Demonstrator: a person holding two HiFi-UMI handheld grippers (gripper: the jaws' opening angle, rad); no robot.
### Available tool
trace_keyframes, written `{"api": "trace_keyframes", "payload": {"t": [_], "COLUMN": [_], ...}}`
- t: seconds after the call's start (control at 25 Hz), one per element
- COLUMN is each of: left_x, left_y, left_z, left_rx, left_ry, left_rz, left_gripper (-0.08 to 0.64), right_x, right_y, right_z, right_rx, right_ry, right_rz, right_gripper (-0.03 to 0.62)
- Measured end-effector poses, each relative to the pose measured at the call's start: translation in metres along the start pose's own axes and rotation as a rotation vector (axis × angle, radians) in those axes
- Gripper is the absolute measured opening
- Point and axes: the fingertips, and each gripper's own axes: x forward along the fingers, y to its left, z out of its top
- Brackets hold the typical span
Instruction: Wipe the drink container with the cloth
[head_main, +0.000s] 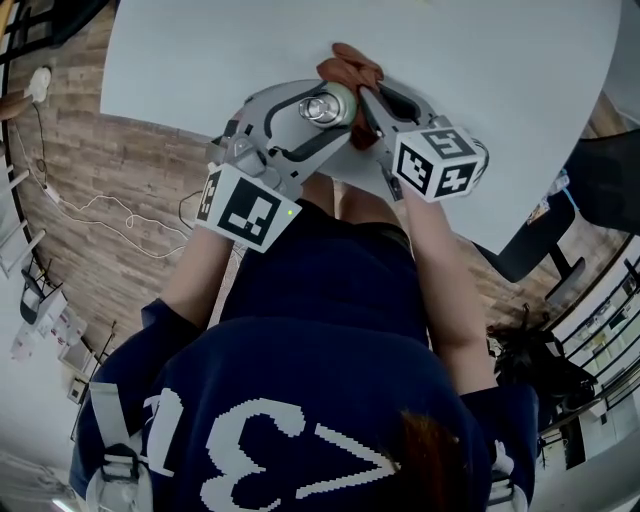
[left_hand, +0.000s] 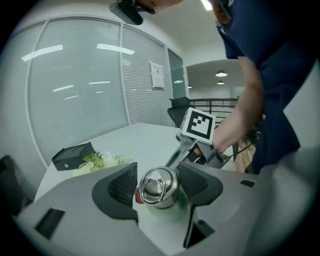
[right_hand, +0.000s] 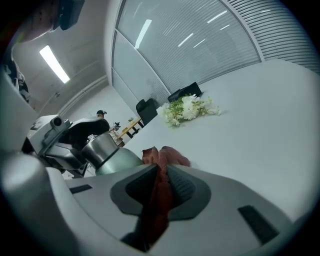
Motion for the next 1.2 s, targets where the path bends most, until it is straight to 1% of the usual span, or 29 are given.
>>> {"api": "trace_keyframes", "payload": {"t": [0.08,0.12,0.2,0.24,0.28,0.36,0.44,0.52,0.56,0.68,0.76,0.8,0.88,1.08,1.12,1.2], "left_x": [0.005,0.007,0.011,0.011,0.01,0.007,0.002,-0.006,-0.009,-0.019,-0.022,-0.022,-0.022,-0.02,-0.022,-0.025], "left_y": [-0.005,-0.008,-0.012,-0.011,-0.009,0.001,0.017,0.034,0.041,0.057,0.062,0.063,0.061,0.05,0.053,0.059], "left_z": [0.003,0.002,0.0,-0.001,0.0,0.002,0.002,-0.006,-0.011,-0.022,-0.027,-0.028,-0.027,-0.023,-0.026,-0.032], "left_rx": [0.075,0.094,0.093,0.076,0.05,-0.034,-0.17,-0.318,-0.37,-0.466,-0.51,-0.521,-0.529,-0.546,-0.557,-0.59], "left_ry": [0.02,0.032,0.042,0.037,0.027,-0.009,-0.055,-0.069,-0.073,-0.086,-0.09,-0.092,-0.095,-0.094,-0.09,-0.084], "left_rz": [-0.077,-0.116,-0.179,-0.19,-0.186,-0.14,-0.06,0.02,0.054,0.133,0.158,0.163,0.166,0.16,0.159,0.16], "left_gripper": [0.253,0.255,0.253,0.253,0.25,0.247,0.242,0.241,0.239,0.225,0.225,0.225,0.225,0.225,0.225,0.225], "right_x": [0.0,0.001,0.001,0.001,0.0,-0.001,-0.002,-0.005,-0.006,-0.011,-0.01,-0.008,-0.008,-0.016,-0.012,-0.004], "right_y": [0.0,0.0,-0.001,-0.001,-0.001,0.002,0.007,0.018,0.026,0.058,0.076,0.08,0.071,0.009,0.003,0.0], "right_z": [0.0,-0.001,-0.002,-0.002,-0.002,0.002,0.013,0.027,0.035,0.059,0.066,0.066,0.058,0.014,0.008,0.006], "right_rx": [-0.006,-0.006,-0.004,-0.001,0.006,0.035,0.075,0.108,0.119,0.138,0.118,0.099,0.069,0.036,0.038,0.044], "right_ry": [0.0,-0.001,-0.002,-0.005,-0.009,-0.033,-0.078,-0.129,-0.154,-0.226,-0.255,-0.258,-0.251,-0.142,-0.126,-0.121], "right_rz": [0.0,0.001,0.002,0.003,0.004,0.014,0.041,0.081,0.105,0.197,0.232,0.228,0.187,-0.004,-0.027,-0.042], "right_gripper": [0.074,0.074,0.074,0.074,0.074,0.074,0.074,0.074,0.074,0.074,0.074,0.074,0.074,0.074,0.074,0.074]}}
